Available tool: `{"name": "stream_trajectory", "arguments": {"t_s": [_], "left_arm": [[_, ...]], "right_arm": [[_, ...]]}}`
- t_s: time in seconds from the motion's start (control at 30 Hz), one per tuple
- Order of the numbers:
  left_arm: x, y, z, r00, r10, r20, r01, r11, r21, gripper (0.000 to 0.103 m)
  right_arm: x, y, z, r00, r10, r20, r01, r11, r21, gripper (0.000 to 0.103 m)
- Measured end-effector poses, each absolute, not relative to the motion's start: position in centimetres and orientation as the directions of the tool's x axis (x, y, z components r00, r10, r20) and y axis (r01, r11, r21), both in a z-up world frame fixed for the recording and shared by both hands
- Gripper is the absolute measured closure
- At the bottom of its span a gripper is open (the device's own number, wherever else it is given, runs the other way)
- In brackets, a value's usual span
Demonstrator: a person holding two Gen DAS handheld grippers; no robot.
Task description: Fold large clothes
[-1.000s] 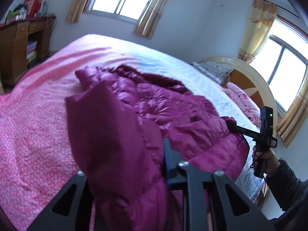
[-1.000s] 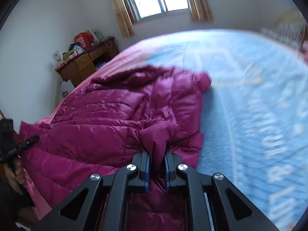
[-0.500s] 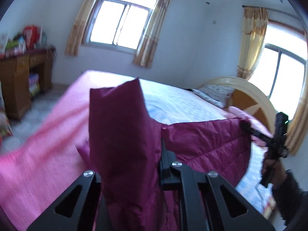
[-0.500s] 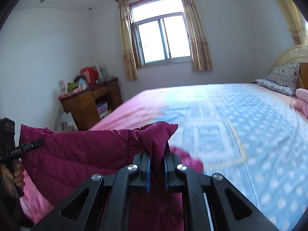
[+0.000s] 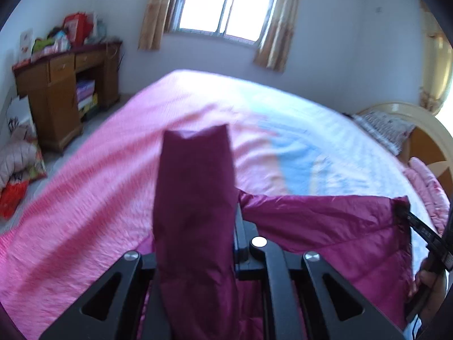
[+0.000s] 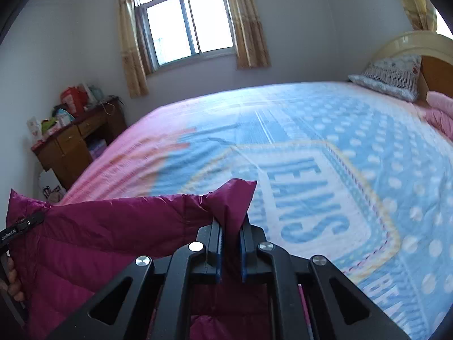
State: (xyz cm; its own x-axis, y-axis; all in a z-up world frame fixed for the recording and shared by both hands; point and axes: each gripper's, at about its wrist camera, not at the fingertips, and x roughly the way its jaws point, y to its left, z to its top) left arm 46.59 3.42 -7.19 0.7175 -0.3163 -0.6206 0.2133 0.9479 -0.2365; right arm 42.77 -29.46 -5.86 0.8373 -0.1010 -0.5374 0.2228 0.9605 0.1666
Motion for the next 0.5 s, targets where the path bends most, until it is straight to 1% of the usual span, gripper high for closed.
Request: {"name": "stream_trajectory", "arguments": {"t_s": [0.1,0.2,0.3,0.4,0.5], "left_arm": [[47.5,3.6,-9.3,0.695,-0.312,-0.648,0.178,0.948,-0.265,0.087],[48.1,4.1,-10.1,0.674,-0.345,-0.653,0.163,0.932,-0.324,0.078],[48.7,5.2,-11.2,0.63,-0.398,-0.667,0.124,0.899,-0.419,0.064],[48.4,6.3,-11.9,0.609,-0.455,-0.649,0.1,0.857,-0.506,0.062],[48.2,6.4,-12.0,0.612,-0.453,-0.649,0.093,0.855,-0.509,0.062]], "right_arm": [[43.4,-30.1,-8.1,0.814,-0.099,-0.572,0.25,0.949,0.19,0.094],[43.9,-30.7,-9.2,0.785,-0.102,-0.611,0.279,0.939,0.202,0.094],[44.6,-31.3,-10.3,0.745,-0.101,-0.659,0.313,0.926,0.212,0.094],[45.4,-32.3,-11.4,0.708,-0.058,-0.704,0.326,0.911,0.254,0.093],[45.3,-32.3,-11.3,0.708,-0.06,-0.704,0.327,0.911,0.252,0.093]]}}
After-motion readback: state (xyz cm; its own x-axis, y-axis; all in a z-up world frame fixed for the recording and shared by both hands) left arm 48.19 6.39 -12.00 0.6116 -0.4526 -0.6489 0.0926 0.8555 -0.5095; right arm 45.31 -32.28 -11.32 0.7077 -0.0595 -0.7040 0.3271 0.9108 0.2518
